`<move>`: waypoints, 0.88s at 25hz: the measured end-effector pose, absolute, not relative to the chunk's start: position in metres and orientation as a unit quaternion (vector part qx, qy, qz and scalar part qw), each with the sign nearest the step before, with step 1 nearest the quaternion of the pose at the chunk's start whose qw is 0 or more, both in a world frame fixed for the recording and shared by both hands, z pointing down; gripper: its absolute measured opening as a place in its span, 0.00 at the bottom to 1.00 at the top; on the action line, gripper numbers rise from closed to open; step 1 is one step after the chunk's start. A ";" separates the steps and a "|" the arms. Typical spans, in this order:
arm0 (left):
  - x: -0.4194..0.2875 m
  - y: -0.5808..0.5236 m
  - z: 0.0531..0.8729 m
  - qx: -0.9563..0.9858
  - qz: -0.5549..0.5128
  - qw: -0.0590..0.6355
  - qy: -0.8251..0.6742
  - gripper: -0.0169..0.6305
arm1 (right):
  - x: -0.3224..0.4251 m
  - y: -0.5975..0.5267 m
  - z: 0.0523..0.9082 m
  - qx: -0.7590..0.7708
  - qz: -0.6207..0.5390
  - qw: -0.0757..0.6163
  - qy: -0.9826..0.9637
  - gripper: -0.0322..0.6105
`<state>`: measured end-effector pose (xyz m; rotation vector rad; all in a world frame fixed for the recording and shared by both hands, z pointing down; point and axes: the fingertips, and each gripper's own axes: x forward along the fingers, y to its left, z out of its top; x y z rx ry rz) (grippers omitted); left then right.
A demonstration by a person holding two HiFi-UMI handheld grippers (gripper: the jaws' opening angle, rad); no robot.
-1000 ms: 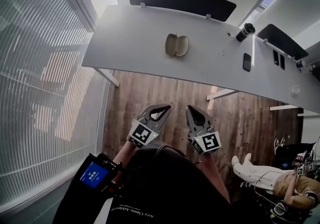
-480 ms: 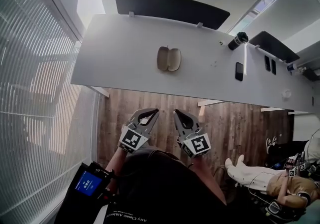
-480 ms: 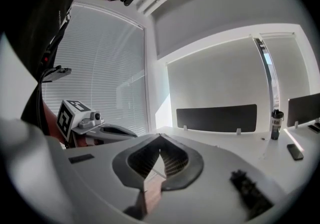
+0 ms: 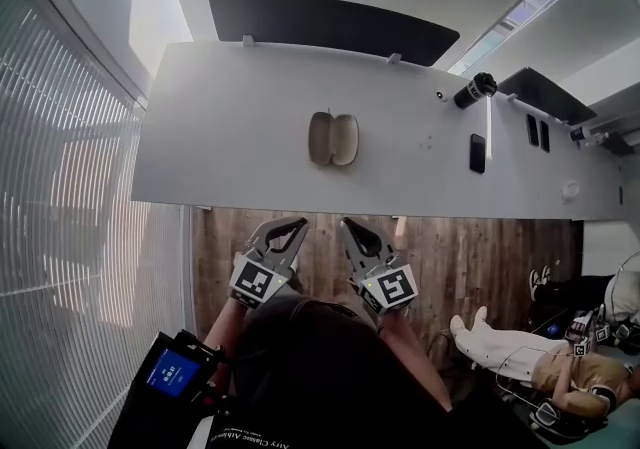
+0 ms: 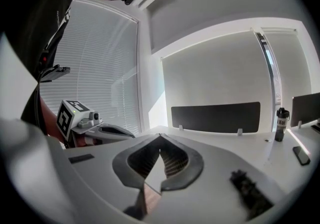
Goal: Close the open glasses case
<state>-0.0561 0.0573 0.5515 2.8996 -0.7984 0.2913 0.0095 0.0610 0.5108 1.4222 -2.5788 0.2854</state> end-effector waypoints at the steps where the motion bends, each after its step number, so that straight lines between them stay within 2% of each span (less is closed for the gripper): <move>1: -0.057 0.049 0.552 0.958 0.098 0.059 -0.262 0.04 | 0.010 0.054 0.511 0.479 0.093 0.087 -0.868 0.05; 10: -0.042 0.012 0.559 0.956 0.109 0.077 -0.262 0.04 | 0.030 0.023 0.527 0.486 0.113 0.079 -0.863 0.05; 22: -0.002 -0.058 0.627 0.922 0.182 0.117 -0.323 0.04 | 0.104 -0.053 0.567 0.425 0.129 0.084 -0.892 0.05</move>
